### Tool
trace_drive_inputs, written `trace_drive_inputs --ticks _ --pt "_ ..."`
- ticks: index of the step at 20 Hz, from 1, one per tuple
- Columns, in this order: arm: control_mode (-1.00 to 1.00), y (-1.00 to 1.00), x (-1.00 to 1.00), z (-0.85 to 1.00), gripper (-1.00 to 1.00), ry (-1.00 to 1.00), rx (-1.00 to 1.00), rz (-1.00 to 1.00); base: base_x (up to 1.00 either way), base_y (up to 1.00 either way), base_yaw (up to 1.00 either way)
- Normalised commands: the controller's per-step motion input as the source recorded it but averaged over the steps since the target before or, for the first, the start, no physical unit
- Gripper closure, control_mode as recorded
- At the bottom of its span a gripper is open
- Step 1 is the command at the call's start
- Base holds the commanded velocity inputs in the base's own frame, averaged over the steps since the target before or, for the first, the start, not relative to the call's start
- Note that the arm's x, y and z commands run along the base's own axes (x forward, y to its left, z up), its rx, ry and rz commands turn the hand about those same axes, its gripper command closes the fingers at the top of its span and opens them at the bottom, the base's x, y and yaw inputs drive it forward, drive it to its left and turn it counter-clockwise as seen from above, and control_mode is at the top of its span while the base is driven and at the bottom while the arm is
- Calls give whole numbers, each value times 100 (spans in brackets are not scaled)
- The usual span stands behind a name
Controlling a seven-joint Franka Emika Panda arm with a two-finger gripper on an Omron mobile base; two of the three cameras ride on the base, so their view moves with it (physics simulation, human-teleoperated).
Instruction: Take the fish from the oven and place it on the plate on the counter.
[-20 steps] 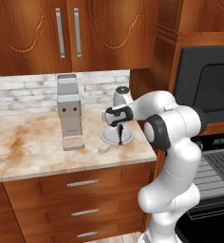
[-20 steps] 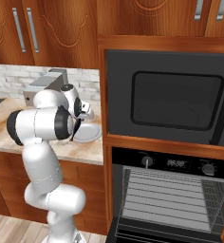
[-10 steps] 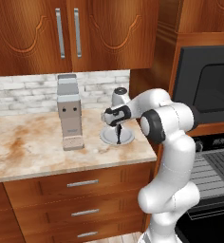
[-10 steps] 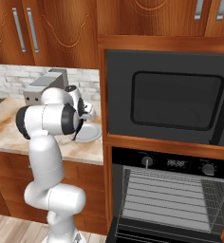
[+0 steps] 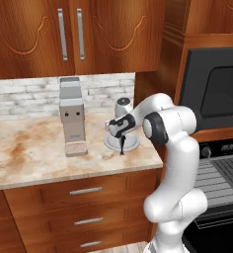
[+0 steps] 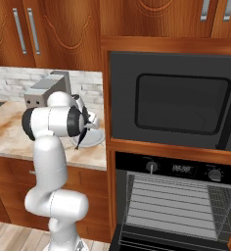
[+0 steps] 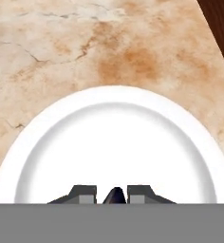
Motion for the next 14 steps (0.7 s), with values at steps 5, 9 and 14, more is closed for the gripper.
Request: trace_drive_inputs --ticks 5,9,14 --pt "-100 0 12 -13 100 0 0 -3 0 0 0" --pt "-100 0 18 0 100 2 1 -4 0 0 0" --pt "-100 0 15 11 100 1 2 -3 0 0 0"
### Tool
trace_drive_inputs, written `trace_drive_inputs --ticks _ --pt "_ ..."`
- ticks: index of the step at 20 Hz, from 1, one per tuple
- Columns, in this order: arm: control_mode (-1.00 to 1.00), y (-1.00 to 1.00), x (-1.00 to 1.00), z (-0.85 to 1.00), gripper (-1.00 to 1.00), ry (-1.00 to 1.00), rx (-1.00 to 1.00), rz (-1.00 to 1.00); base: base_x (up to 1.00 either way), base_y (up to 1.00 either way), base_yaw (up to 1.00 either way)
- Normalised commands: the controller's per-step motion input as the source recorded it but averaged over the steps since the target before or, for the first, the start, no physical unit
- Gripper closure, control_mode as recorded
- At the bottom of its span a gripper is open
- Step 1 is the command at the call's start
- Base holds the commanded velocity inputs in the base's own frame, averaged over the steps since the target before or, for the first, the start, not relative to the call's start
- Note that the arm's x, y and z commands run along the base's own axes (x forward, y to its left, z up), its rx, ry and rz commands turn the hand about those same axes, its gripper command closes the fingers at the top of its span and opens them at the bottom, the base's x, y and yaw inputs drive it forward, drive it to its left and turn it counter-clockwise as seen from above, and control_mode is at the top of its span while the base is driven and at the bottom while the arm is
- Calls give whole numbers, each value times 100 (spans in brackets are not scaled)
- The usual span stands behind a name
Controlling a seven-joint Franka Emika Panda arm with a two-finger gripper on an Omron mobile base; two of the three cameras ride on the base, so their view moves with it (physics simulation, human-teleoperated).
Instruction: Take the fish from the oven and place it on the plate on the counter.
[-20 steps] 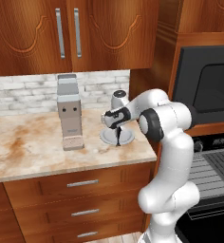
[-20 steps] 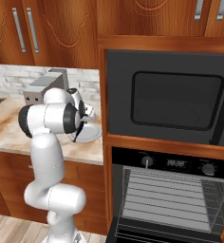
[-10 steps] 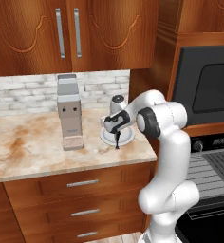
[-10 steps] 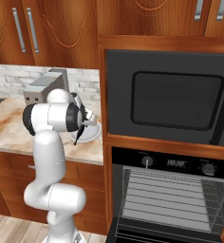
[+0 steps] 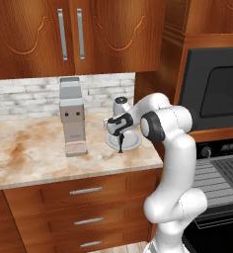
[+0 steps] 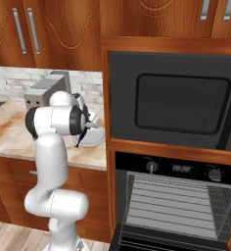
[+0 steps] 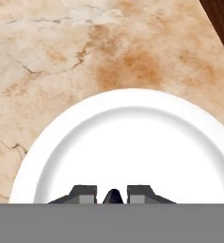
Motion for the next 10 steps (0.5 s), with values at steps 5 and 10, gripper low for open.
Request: trace_drive_inputs --ticks 5,10 --pt "-100 -3 3 24 100 11 6 -2 0 0 0" --pt "-100 -12 30 14 100 22 4 -3 0 0 0"
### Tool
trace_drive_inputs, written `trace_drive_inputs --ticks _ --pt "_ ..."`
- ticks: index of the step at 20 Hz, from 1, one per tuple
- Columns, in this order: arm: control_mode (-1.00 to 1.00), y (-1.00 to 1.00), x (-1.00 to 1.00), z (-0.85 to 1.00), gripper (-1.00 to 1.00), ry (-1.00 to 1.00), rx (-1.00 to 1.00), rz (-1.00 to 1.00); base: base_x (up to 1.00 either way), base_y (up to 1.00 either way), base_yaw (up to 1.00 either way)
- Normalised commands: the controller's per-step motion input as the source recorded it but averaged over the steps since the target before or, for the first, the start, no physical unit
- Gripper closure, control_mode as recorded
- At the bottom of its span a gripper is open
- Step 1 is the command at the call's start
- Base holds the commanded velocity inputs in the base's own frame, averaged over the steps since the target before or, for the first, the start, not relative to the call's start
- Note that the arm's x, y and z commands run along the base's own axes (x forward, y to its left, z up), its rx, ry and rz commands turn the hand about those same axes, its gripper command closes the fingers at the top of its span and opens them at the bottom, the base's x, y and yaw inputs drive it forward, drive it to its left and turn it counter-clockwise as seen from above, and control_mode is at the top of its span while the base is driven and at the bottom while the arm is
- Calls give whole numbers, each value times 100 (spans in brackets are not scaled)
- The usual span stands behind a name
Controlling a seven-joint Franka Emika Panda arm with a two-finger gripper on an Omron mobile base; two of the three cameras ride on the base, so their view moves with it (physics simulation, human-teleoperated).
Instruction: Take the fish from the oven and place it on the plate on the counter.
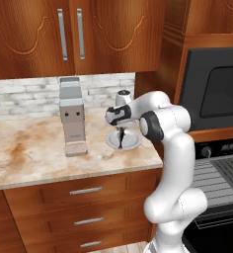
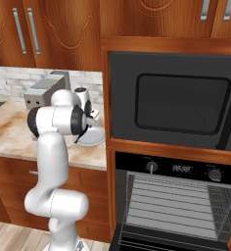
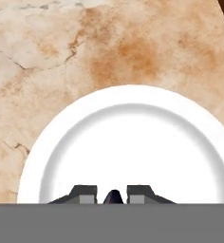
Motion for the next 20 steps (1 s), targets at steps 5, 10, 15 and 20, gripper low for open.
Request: trace_drive_inputs --ticks 5,10,15,20 --pt "-100 -3 57 0 100 15 0 -6 0 0 0" --pt "-100 0 31 -3 100 2 0 -5 0 0 0" --pt "-100 0 1 -36 100 0 0 -5 0 0 0" --pt "-100 -1 0 -21 100 0 0 -3 0 0 0"
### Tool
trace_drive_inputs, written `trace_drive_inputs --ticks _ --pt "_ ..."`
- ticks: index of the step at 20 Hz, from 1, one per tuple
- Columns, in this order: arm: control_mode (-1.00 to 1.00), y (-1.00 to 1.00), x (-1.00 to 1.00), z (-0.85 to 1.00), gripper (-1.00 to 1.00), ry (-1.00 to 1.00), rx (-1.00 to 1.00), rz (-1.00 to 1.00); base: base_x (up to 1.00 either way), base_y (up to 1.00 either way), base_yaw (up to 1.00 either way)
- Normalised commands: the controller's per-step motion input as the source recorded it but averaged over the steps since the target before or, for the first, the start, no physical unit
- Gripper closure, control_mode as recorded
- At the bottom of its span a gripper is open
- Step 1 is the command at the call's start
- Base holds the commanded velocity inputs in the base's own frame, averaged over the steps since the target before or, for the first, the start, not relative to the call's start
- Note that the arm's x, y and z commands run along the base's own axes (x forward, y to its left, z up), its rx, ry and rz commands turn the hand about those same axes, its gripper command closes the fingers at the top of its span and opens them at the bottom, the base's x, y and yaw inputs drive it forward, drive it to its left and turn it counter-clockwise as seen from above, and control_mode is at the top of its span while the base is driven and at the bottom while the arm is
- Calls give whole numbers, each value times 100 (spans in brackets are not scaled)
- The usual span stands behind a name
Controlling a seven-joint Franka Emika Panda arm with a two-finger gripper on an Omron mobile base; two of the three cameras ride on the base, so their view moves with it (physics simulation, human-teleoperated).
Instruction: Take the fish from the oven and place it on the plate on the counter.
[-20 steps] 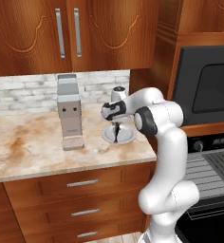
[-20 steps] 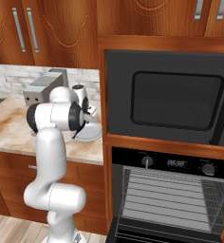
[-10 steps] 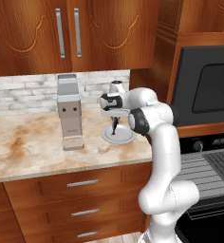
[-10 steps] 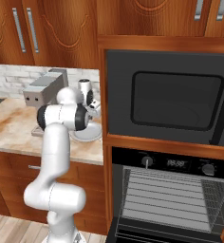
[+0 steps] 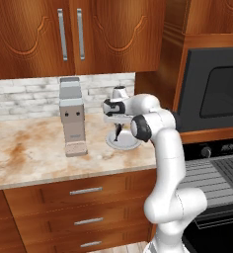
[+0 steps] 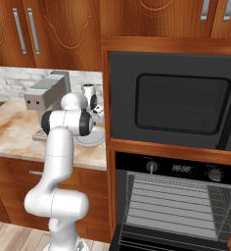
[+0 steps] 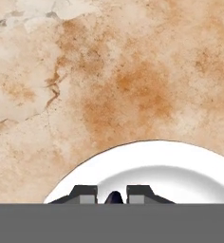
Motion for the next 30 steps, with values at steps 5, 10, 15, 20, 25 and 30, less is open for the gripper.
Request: trace_drive_inputs --ticks 5,10,15,20,25,30 --pt "-100 0 0 0 -100 0 0 0 0 0 0" --pt "-100 -1 0 0 -100 0 0 0 0 0 0" --pt "-100 -3 0 0 -100 0 0 0 0 0 0" --pt "-100 -15 -37 19 -100 -1 1 0 0 0 0" --pt "-100 -24 -83 53 -100 -6 4 -3 0 0 0" --pt "-100 -5 -100 51 -100 -3 0 0 0 0 0"
